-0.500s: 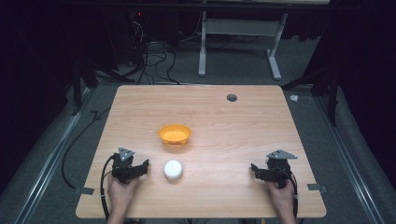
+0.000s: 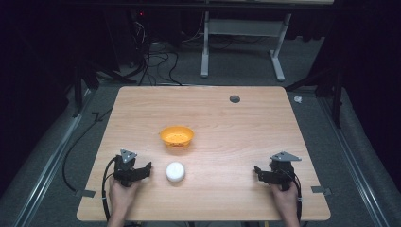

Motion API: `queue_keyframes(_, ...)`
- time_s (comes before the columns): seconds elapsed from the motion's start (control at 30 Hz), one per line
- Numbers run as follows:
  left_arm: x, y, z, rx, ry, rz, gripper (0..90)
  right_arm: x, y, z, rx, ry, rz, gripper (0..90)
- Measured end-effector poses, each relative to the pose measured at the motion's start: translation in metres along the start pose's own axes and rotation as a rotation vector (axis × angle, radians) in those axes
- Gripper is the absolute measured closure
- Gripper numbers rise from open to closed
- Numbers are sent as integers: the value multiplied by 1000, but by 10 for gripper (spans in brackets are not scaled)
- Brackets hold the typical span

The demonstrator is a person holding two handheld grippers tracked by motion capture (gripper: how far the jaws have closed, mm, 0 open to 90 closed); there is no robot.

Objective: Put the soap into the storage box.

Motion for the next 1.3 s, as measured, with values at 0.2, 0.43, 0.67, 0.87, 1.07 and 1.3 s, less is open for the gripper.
queue_keyframes(0.2, 0, 1, 0, -4, -2, 5, 165, 0, 0, 0, 0, 0, -3, 190)
queue_keyframes(0.43, 0, 1, 0, -14, -10, 14, 151, 0, 0, 0, 1, 1, 0, 190)
queue_keyframes(0.67, 5, 1, -3, -26, -2, 4, 162, 0, 0, 0, 1, 1, -3, 189)
queue_keyframes(0.87, 11, 4, -8, -57, 20, -9, 172, 0, 0, 0, 1, 1, -3, 189)
queue_keyframes(1.07, 15, 10, -15, -91, 35, -11, 177, 0, 0, 0, 3, 1, 0, 189)
queue_keyframes(1.3, 24, 21, -29, -142, 52, 28, 162, 0, 0, 0, 3, 1, 0, 189)
Point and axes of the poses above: each handheld gripper's, and its own axes: z roughly forward along the jaws, x roughly out of its top, y roughly to its right, the point moved 9 cm from there along z, roughly forward along the jaws, and after that the axes turned 4 degrees about x, right-handed, at the moved point
